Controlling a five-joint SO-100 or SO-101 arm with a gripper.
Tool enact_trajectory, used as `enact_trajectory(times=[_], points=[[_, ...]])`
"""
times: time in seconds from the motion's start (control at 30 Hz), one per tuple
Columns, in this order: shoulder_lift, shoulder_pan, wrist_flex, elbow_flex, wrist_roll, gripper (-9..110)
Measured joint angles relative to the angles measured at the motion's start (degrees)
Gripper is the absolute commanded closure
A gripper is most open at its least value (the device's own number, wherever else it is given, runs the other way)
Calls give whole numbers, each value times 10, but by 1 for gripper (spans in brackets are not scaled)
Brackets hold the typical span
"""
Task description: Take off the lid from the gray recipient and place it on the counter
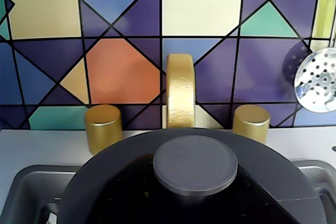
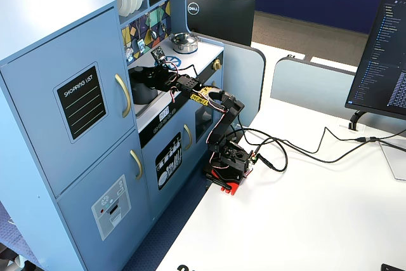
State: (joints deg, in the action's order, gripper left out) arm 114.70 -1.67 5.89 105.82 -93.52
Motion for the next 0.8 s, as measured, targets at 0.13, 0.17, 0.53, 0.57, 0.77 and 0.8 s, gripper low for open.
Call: enact_trajectory(times=[0.13, 0.17, 0.53, 0.57, 0.77, 0.8], points=[[15, 0, 0, 0, -22, 102], [24, 0, 4, 0, -26, 102], [153, -98, 116, -8, -14, 102], [161, -115, 126, -9, -10, 102], [174, -227, 143, -10, 11, 102], [174, -242, 143, -4, 11, 102]])
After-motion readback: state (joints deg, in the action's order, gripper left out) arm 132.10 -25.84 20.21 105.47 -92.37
